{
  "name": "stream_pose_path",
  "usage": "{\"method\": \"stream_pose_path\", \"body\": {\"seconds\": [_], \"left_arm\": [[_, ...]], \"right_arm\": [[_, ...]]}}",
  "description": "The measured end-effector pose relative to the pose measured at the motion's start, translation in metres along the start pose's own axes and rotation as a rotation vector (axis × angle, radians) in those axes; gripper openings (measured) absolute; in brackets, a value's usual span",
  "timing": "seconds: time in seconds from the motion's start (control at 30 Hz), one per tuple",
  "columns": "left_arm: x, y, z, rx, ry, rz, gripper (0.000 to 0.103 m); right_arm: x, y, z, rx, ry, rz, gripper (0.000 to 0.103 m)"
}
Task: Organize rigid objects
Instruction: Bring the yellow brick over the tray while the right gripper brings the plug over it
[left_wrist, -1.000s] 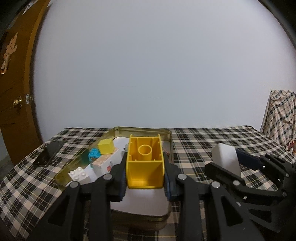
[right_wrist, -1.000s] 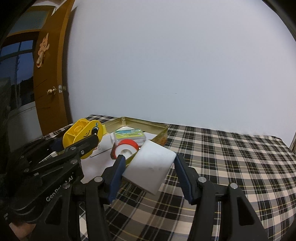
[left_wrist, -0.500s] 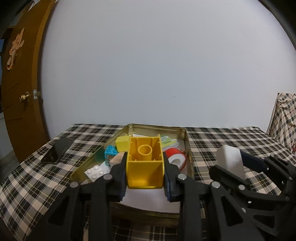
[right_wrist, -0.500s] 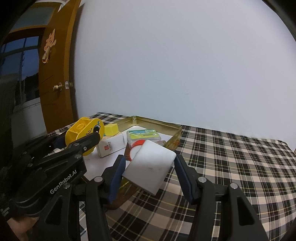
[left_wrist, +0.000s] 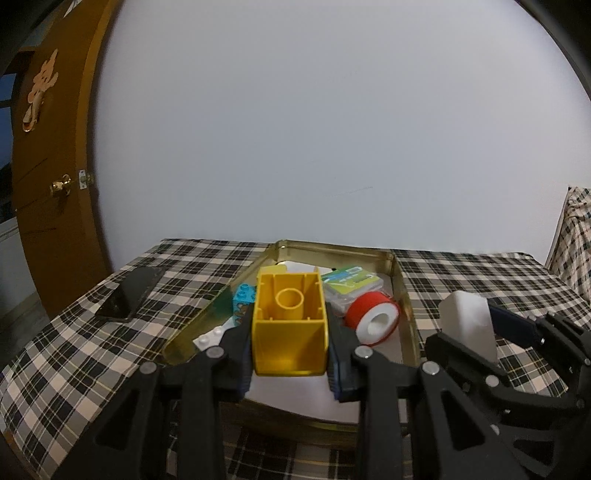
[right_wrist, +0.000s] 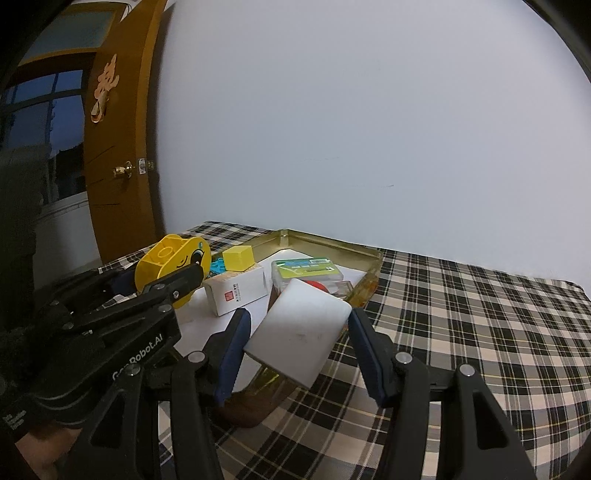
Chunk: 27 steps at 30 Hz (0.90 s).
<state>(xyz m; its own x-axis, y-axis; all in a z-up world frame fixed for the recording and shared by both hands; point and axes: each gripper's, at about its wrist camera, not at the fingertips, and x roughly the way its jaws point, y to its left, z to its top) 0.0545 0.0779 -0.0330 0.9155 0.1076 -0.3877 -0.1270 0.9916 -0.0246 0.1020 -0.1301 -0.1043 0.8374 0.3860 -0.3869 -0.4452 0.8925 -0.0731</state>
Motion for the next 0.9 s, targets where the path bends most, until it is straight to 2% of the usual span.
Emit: {"method": "stream_pose_path", "body": {"seconds": [0.9], "left_arm": [[0.020, 0.019, 0.004, -0.013, 0.047, 0.021, 0.031]], "right_arm": [[0.019, 0.011, 0.005, -0.005, 0.036, 0.041, 0.058]]}}
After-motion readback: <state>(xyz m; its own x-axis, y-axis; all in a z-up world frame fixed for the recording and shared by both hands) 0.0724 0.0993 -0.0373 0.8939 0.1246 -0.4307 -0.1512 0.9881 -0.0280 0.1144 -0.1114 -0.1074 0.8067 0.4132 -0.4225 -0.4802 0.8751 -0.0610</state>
